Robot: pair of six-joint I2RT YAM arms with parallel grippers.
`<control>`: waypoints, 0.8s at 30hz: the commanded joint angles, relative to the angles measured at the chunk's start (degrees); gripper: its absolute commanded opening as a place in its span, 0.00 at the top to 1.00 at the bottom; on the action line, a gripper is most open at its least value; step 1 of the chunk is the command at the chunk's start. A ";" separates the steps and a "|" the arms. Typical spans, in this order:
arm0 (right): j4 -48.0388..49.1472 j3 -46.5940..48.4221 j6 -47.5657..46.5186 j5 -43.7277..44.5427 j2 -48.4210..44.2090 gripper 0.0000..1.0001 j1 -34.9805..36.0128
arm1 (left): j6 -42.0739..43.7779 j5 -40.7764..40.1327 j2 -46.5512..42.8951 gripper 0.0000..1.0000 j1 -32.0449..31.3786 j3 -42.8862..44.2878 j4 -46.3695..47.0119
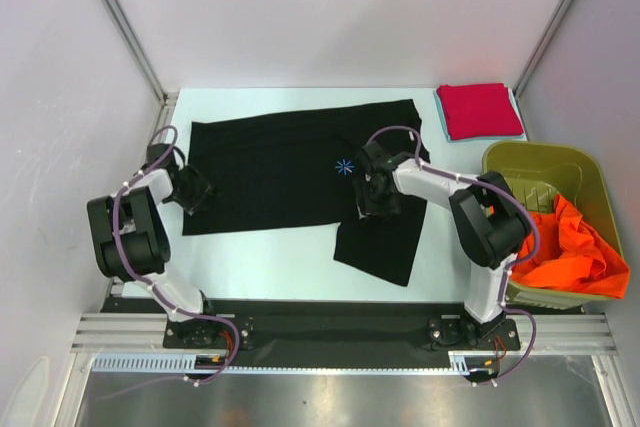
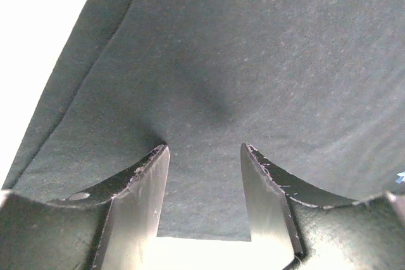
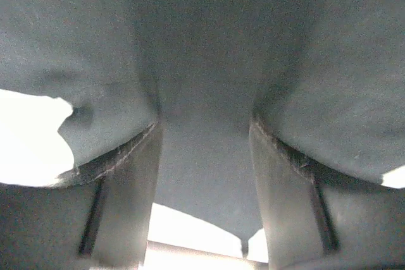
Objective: Fold and stack the t-shirts
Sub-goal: Fold the tshirt
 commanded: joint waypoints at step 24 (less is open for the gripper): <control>-0.65 -28.74 17.82 -4.63 -36.41 0.36 10.34 | -3.66 -1.71 -27.85 0.37 16.57 -18.75 -16.09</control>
